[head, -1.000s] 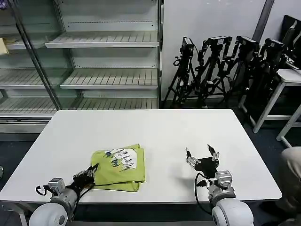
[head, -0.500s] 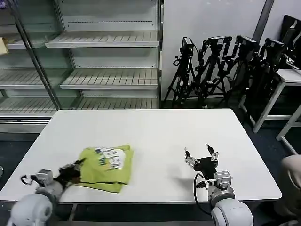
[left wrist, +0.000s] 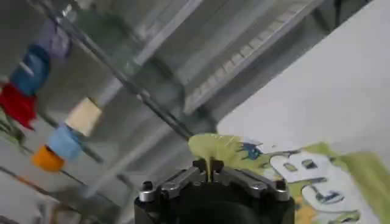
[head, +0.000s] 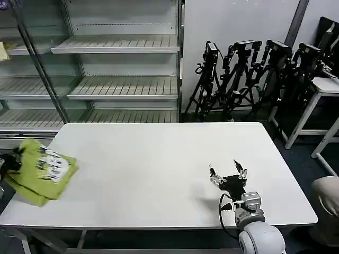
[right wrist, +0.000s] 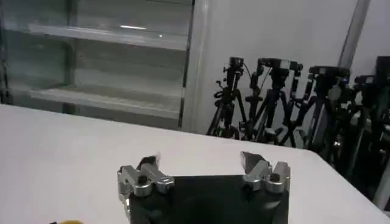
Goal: Fold and organize the clothes.
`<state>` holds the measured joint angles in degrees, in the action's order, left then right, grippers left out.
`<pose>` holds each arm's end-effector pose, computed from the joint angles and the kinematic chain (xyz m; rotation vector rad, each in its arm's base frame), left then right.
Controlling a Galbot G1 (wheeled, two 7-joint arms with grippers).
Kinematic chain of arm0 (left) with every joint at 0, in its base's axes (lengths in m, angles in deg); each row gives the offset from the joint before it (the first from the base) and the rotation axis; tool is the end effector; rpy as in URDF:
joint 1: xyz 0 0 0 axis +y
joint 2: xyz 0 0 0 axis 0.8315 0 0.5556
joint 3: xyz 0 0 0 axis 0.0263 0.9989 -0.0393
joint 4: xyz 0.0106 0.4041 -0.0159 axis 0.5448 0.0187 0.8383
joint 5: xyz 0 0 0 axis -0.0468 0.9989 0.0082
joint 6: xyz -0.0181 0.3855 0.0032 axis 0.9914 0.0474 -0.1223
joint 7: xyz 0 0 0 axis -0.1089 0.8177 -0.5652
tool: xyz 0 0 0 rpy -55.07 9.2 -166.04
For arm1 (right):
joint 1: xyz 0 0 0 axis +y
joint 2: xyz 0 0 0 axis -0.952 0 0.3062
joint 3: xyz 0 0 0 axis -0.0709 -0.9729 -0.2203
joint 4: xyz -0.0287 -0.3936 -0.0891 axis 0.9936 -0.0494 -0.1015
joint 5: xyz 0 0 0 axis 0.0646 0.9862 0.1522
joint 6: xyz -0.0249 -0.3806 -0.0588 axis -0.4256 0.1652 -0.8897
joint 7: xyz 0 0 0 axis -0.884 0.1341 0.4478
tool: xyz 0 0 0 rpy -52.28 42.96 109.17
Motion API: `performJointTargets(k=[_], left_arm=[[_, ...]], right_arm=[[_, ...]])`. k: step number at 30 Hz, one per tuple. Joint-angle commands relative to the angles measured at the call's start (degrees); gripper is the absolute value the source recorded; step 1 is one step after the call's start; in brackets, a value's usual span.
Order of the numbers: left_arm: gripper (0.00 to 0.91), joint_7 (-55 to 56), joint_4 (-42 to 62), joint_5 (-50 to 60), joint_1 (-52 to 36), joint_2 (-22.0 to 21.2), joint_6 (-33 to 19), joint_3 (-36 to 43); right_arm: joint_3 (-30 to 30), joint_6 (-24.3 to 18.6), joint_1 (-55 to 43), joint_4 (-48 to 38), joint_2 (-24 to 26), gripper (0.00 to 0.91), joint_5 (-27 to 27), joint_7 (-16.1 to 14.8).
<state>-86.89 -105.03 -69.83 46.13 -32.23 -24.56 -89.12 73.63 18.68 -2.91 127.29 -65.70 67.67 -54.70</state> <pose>0.3273 0.3593 -0.1483 0.1602 -2.4983 -1.0279 0.2610 -0.0141 -0.2698 0.1627 -2.9723 0.2037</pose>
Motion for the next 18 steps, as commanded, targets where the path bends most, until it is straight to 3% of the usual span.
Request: performJointTargets(k=[1,5,8,13,18], left_arm=[[0.01,-2.49,-23.38,10.68,6.88,-4.16,2.86,3.66],[0.01,3.48,-35.84,14.89,10.38,-16.18,2.81,21.69],[0.01,8.75,-39.19,9.08,9.67,-21.66,2.82,32.21],[0.01,17.28,-40.84,-21.04,3.59,-27.36,2.87,38.82],[0.01,19.73,-31.84,-20.26,-3.54,-32.75,2.86,43.67]], right_arm=[[0.03,-0.89,-0.22,-1.4,-0.15,0.907,0.81,0.03],[0.17,-0.83,-0.15,-1.8,-0.22,0.907,1.28,0.02],[-0.03,-0.64,-0.38,-1.89,-0.63,0.907,2.0,0.0],[-0.08,-0.19,0.03,-1.57,-0.38,0.907,2.49,-0.03],[0.44,0.63,0.8,-0.48,0.58,0.907,2.87,-0.07]])
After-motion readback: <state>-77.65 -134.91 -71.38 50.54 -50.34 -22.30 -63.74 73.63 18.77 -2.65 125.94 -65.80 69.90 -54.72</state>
